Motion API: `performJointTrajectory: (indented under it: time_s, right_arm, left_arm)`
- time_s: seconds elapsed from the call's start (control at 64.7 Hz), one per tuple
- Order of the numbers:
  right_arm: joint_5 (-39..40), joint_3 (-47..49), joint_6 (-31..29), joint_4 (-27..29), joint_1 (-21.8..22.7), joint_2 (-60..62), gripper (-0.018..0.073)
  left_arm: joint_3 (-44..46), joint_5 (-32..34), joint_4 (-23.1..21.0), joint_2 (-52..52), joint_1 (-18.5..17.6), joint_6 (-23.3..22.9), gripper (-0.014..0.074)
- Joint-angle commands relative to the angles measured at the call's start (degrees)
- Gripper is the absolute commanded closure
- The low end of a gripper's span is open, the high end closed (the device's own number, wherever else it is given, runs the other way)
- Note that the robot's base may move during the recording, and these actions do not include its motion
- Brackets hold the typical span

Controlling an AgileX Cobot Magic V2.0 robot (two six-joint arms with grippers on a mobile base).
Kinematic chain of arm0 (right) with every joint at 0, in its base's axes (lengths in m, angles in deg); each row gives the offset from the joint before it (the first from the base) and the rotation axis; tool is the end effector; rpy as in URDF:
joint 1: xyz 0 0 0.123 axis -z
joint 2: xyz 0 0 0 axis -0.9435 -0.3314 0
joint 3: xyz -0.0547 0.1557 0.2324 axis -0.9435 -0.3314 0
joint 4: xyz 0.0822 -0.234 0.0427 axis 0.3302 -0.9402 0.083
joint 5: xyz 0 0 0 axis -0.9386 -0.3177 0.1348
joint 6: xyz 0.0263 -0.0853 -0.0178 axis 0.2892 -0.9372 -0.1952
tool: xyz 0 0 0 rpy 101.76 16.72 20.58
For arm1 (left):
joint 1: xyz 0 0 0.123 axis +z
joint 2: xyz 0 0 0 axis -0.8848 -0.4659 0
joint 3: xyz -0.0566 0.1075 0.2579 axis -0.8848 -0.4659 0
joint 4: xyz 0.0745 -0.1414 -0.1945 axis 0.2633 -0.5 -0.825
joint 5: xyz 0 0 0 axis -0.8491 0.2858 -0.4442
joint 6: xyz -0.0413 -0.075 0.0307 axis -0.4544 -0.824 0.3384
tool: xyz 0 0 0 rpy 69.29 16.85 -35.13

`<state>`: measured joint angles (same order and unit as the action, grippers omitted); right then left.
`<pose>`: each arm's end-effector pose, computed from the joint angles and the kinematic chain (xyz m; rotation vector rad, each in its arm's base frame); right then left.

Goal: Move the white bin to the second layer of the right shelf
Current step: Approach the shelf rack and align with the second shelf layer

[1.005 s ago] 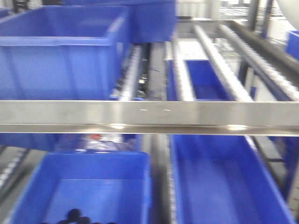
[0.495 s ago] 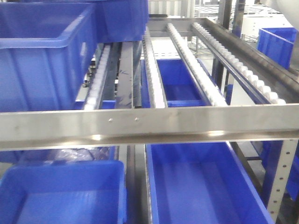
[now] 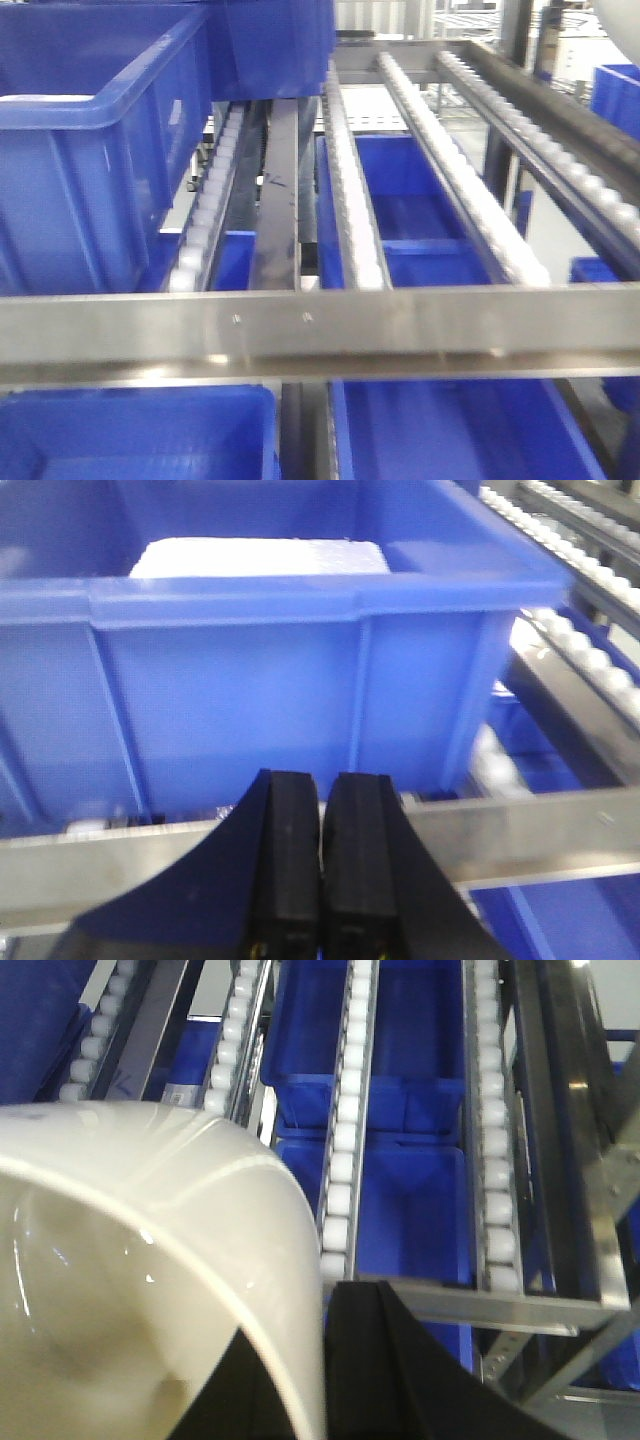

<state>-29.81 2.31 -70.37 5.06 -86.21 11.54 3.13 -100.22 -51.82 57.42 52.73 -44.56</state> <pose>0.1002 0.0247 0.3767 -0.1038 2.0527 0.2275 0.0549 -0.0091 0.1934 0.1291 1.6725 -0.1338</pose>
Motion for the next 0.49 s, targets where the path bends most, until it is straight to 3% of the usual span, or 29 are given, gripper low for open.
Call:
performJointTrajectory:
  time_s: [0.0, 0.479]
  right_arm:
    - [5.2, 1.7, 0.1, -0.3, 0.3, -0.1, 0.0501]
    - [5.1, 1.7, 0.1, -0.3, 0.3, -0.1, 0.0501]
  left_arm:
    - [-1.6, 5.1, 0.0, 0.8, -0.4, -0.4, 0.0512]
    - [-1.6, 5.1, 0.0, 0.8, -0.4, -0.4, 0.0512]
